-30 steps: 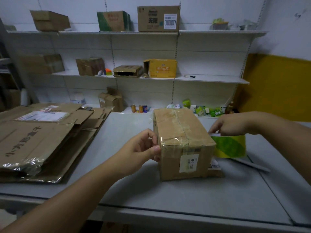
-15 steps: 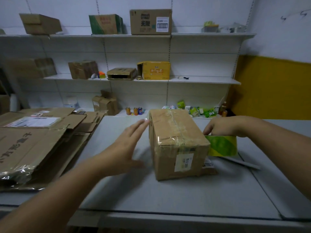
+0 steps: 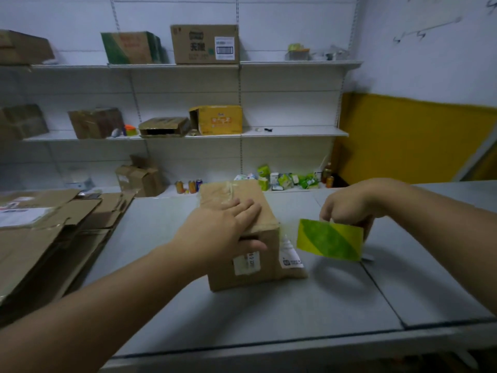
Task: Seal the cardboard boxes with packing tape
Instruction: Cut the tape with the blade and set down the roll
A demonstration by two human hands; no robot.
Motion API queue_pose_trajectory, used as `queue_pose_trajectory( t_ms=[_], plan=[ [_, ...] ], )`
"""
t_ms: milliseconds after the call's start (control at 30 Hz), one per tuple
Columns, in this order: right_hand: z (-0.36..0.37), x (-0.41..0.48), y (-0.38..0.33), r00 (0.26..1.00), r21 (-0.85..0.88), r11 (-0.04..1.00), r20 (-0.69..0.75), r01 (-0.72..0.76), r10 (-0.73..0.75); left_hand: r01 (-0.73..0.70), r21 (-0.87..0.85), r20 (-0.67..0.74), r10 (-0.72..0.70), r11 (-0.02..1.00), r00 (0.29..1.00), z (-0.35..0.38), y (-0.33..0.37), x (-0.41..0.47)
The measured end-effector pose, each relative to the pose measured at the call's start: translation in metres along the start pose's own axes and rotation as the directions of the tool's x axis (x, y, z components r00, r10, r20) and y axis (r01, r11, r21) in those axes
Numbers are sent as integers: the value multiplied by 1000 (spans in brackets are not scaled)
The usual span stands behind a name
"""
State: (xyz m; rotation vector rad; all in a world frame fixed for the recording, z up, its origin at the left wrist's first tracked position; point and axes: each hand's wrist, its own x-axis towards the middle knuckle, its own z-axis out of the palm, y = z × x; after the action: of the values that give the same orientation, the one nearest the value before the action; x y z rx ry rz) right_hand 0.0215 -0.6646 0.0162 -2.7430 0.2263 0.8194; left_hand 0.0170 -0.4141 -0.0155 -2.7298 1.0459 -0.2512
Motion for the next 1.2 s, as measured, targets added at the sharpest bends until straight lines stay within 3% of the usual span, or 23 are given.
queue_pose_trajectory(
  t_ms=[133, 267, 500, 633, 700, 900, 1067, 1200],
  plan=[
    [2, -26, 6, 999, 8, 1000, 34, 3, -3, -92, 2, -136, 91, 996, 987, 8, -11, -19],
    [21, -18, -6, 999, -31, 999, -32, 37, -38, -176, 24, -374, 173, 984, 911, 23, -20, -24],
    [65, 1, -12, 995, -26, 996, -53, 87, -88, -176, 23, -410, 170, 984, 896, 29, -23, -23],
    [62, -10, 4, 997, 39, 997, -40, -68, 69, -180, 20, -417, 172, 983, 893, 27, -23, -24],
    [61, -12, 10, 988, -19, 989, -48, -146, 145, -189, -25, -388, 165, 982, 907, 24, -25, -24],
    [55, -21, 11, 973, -86, 970, -70, -227, 221, -192, -25, -405, 166, 981, 899, 30, -38, -27],
    [53, -29, 29, 962, 91, 960, -38, -265, 269, -196, 25, -445, 186, 980, 876, 31, -44, -34],
    [66, -24, 26, 971, 114, 973, -110, -199, 212, -180, 20, -443, 170, 984, 880, 35, -45, -34]
  ],
)
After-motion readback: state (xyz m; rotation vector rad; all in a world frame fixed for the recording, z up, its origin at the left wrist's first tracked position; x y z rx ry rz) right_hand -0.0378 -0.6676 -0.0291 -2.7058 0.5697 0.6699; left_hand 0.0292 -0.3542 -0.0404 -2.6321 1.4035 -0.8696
